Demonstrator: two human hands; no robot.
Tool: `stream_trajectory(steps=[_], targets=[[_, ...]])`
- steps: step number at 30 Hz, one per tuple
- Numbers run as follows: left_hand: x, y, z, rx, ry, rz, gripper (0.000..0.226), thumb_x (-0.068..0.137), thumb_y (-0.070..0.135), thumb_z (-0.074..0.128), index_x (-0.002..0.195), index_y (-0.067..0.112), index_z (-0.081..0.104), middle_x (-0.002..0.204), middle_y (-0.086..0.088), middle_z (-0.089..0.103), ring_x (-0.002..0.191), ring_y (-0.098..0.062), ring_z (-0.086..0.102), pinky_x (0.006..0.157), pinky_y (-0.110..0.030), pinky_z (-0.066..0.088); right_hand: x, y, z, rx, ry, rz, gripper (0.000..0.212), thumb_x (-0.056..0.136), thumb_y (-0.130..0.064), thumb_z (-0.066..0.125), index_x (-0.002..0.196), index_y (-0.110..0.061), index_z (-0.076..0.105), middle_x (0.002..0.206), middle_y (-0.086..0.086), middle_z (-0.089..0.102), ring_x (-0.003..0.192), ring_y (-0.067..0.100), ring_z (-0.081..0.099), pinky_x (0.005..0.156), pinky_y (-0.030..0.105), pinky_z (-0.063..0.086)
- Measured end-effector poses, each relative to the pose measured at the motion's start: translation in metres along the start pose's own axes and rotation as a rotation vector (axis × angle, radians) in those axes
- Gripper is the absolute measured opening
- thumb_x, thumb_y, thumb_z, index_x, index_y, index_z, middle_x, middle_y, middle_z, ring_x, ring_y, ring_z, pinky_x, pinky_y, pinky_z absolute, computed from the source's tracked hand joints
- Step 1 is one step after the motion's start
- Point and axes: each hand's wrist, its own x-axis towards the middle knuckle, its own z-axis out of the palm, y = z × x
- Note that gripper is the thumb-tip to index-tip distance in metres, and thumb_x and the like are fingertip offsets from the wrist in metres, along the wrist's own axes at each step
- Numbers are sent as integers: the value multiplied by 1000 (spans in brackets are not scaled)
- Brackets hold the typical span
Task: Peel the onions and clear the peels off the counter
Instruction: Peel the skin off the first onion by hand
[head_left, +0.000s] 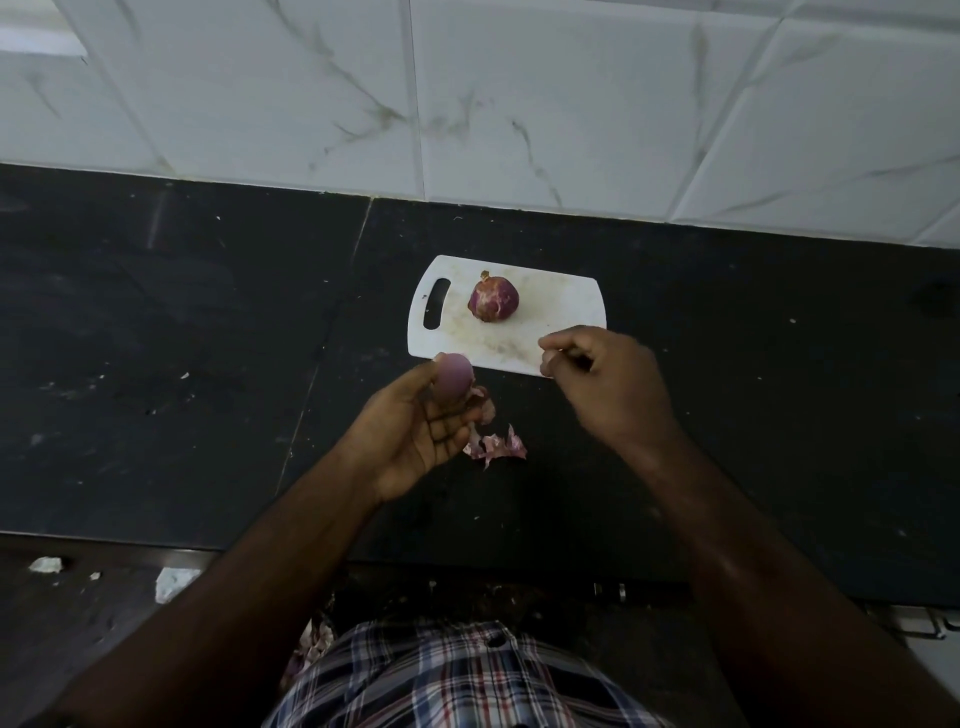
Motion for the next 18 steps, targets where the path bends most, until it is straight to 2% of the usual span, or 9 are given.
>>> stream_trajectory(steps=[2, 4, 8, 12, 14, 18], targets=[[1, 0, 1, 14, -9, 1, 40, 99, 43, 54, 103, 9, 76, 99, -10, 75, 83, -18, 72, 75, -29, 51, -4, -4, 1, 126, -107, 24, 23, 90, -23, 71, 113, -22, 73, 102, -12, 73, 92, -1, 66, 86, 20, 54], [2, 0, 4, 51, -26, 9, 42, 100, 45, 53, 97, 12, 79, 98, -9, 75, 85, -17, 70, 72, -29, 52, -13, -10, 12, 224, -191, 39, 27, 86, -26, 76, 112, -22, 73, 96, -12, 73, 88, -1, 67, 83, 23, 57], [2, 1, 10, 103, -58, 15, 46, 98, 48, 52, 115, 11, 72, 105, -10, 73, 93, -19, 65, 77, -30, 52, -17, -15, 34, 249, -57, 8, 23, 85, -24, 77, 107, -21, 73, 85, -15, 70, 83, -5, 66, 75, 11, 52], [4, 5, 13, 126, -80, -10, 51, 95, 49, 53, 120, 9, 70, 113, -15, 72, 101, -25, 61, 79, -31, 50, -9, -11, 35, 255, 43, -8, 14, 86, -10, 71, 97, -16, 77, 83, -13, 73, 79, -1, 68, 73, 16, 55], [6, 5, 13, 129, -94, -16, 52, 93, 49, 54, 118, 7, 70, 108, -15, 72, 96, -24, 61, 76, -30, 49, -8, -9, 35, 242, 52, -17, 12, 85, -9, 70, 94, -15, 77, 82, -9, 73, 77, 2, 69, 71, 17, 56], [9, 8, 13, 91, -125, -31, 45, 96, 49, 48, 101, 9, 68, 86, -10, 68, 69, -15, 60, 66, -28, 48, -2, 0, 34, 110, 61, -21, 12, 86, -11, 70, 96, -13, 76, 87, -5, 74, 80, 5, 68, 74, 22, 55]])
